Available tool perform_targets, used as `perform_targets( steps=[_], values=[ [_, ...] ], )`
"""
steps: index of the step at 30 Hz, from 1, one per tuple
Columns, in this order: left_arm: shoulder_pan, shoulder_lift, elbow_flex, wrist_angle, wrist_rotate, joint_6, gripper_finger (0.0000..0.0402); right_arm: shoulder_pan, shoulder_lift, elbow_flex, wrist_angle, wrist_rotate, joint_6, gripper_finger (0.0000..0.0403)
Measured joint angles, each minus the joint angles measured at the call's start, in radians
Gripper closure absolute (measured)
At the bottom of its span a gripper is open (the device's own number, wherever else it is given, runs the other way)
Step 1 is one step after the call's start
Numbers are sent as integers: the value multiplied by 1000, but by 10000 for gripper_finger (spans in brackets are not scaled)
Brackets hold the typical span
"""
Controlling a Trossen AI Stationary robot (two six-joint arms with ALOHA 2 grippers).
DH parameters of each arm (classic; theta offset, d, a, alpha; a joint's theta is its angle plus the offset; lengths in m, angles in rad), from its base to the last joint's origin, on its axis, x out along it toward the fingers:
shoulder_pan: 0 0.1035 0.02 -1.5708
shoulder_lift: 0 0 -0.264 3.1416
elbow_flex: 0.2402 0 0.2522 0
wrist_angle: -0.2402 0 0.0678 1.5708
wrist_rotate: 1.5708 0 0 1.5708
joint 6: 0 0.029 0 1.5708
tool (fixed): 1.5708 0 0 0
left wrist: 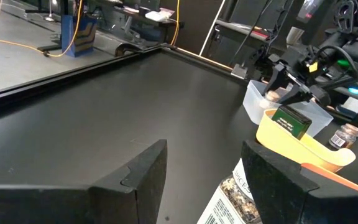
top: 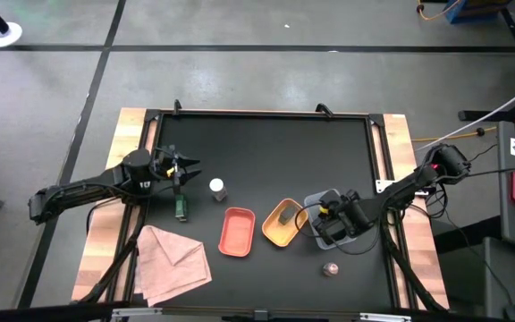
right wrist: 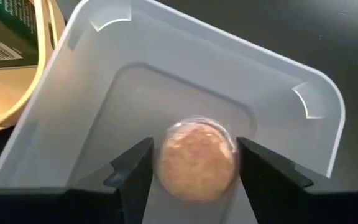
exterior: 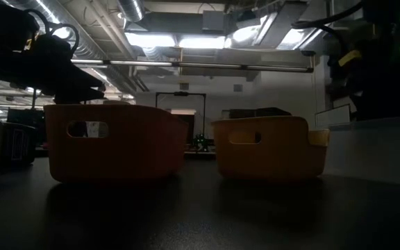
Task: Sort spices by type
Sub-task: Put the top brown spice bottle into the transparent bin, then put the brown spice bottle into the transparent bin
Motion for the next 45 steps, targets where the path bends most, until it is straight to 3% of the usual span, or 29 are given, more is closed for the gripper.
perform_targets(
  steps=[11, 26, 35, 40, 45],
  values=[
    [0, 0, 0, 0, 0, 0, 205, 2, 0, 19, -7, 25, -2, 158],
    [0, 0, 0, 0, 0, 0, 205, 2, 0, 106, -132, 24, -5, 111],
    [0, 0, 0, 0, 0, 0, 205, 2, 0, 194, -239, -5, -6, 106],
    [0, 0, 0, 0, 0, 0, 205, 2, 0, 264, -316, -92, -6, 107],
    [0, 0, 0, 0, 0, 0, 205, 3, 0, 358, -358, -308, -33, 107]
  ],
)
